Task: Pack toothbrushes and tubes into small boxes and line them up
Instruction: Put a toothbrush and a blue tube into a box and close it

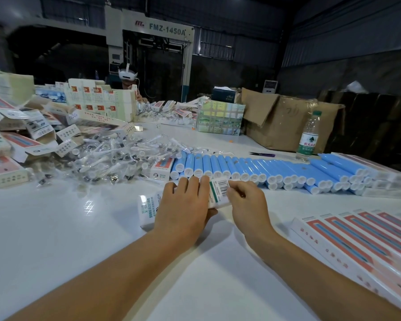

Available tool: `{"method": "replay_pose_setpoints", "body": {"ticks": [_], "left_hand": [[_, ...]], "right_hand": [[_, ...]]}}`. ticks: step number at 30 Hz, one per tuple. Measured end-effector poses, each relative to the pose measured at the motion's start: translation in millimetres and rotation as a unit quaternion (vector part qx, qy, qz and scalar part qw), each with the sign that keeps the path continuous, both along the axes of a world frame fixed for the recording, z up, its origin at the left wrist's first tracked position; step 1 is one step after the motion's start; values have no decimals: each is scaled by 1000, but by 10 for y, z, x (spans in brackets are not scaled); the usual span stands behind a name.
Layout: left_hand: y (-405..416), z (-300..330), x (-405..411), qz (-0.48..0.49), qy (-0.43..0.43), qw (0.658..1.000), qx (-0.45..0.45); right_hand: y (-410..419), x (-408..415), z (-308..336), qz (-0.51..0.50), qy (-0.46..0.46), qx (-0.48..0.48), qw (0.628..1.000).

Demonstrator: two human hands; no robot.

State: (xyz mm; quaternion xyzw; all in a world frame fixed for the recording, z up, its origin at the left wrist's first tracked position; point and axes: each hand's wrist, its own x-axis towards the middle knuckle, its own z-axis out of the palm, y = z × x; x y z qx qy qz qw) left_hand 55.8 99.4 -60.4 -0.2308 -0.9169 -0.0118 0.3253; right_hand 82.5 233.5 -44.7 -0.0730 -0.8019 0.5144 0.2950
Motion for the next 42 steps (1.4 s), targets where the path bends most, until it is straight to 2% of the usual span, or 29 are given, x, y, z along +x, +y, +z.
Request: {"method": "replay_pose_setpoints", "body": {"ticks": [4, 7, 8, 10, 11, 12, 13, 14, 15, 18, 21, 23, 25, 27, 29, 31, 33, 34, 37, 42], "left_hand": [[-3, 23, -26, -3, -15, 1000, 19], [-31, 46, -57, 0, -18, 999, 40], [-45, 51, -65, 0, -16, 999, 46], [-66, 60, -71, -1, -16, 998, 54], [-69, 59, -67, -2, -16, 999, 52], [-66, 53, -60, -3, -16, 999, 46], [-55, 47, -58, -6, -17, 999, 36], [-45, 39, -58, -8, -19, 999, 26], [-34, 35, -63, -8, -21, 1000, 17], [-10, 32, -64, -7, -31, 1000, -2], [7, 37, -28, -9, -28, 999, -16], [15, 53, 14, -6, -16, 999, -30], [20, 66, 56, -8, -18, 999, -38], [20, 63, 67, -9, -21, 999, -41], [16, 62, 56, -9, -19, 999, -45], [2, 59, 28, -9, -19, 999, -45], [-11, 48, 3, -6, -21, 999, -41], [-13, 42, -6, -2, -20, 999, -37], [-15, 35, -21, 1, -14, 999, -34], [-22, 37, -32, -8, -3, 1000, -22]], "right_hand": [[14, 24, 12, 20, 12, 38, 999], [108, 5, 83, -41, 46, 65, 996], [154, -16, 112, -69, 50, 24, 996], [206, -41, 176, -51, -3, -173, 984], [196, -44, 187, 16, -43, -307, 951], [178, -36, 181, 100, -87, -422, 897], [146, -17, 177, 162, -110, -488, 851], [120, -11, 161, 202, -108, -511, 829], [100, -17, 138, 217, -98, -496, 835], [37, -45, 78, 150, -56, -370, 915], [-30, -20, -16, 63, -43, -116, 990], [-103, 6, -59, 22, -45, 77, 996], [-129, 1, -91, 2, -52, 157, 986], [-116, 14, -88, 2, -43, 159, 986], [-112, 40, -71, 30, -42, 111, 992], [-97, 44, -18, 80, -47, -55, 994], [-57, 33, 55, 127, -57, -228, 964], [-24, 32, 77, 144, -61, -267, 951], [8, 35, 88, 161, -59, -306, 937], [19, 39, 80, 141, -38, -296, 944]]}}
